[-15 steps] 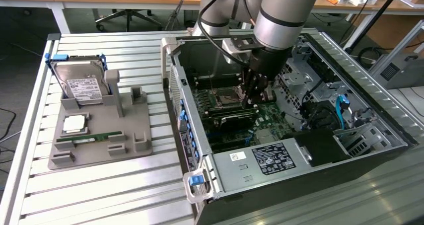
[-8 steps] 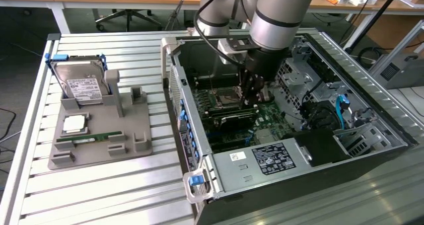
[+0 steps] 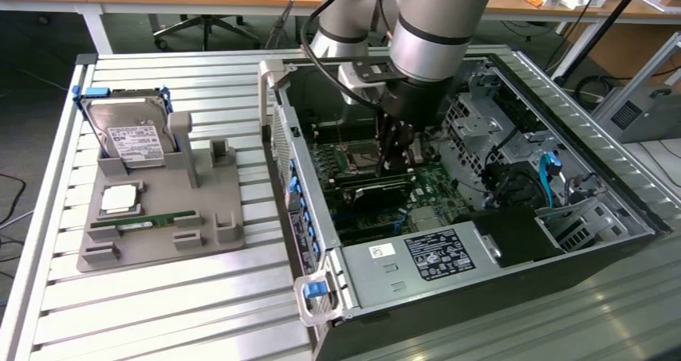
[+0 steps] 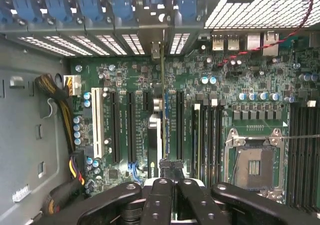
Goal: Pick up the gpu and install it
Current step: 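Press down on the gpu until it lock into place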
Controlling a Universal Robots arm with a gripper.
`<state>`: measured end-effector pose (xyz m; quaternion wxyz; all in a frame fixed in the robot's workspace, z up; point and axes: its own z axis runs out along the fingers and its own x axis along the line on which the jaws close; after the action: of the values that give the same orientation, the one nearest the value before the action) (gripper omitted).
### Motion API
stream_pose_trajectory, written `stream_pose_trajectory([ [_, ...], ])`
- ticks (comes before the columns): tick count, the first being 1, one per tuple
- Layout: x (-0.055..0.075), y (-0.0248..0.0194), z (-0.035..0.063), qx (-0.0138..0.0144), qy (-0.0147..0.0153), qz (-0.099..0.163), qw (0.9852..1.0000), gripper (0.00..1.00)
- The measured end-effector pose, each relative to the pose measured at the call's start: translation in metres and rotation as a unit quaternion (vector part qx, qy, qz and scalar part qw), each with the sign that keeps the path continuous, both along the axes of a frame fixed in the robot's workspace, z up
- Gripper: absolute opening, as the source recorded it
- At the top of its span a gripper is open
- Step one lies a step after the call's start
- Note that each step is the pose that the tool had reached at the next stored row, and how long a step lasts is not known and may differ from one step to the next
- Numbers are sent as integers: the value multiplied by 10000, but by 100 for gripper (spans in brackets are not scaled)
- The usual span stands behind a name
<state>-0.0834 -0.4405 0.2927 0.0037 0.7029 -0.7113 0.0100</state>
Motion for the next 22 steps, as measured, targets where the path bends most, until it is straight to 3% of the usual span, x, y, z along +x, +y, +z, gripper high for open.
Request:
stream_pose_trajectory([
  [22,-292,-3,-55,0,-5,0,10000,11],
])
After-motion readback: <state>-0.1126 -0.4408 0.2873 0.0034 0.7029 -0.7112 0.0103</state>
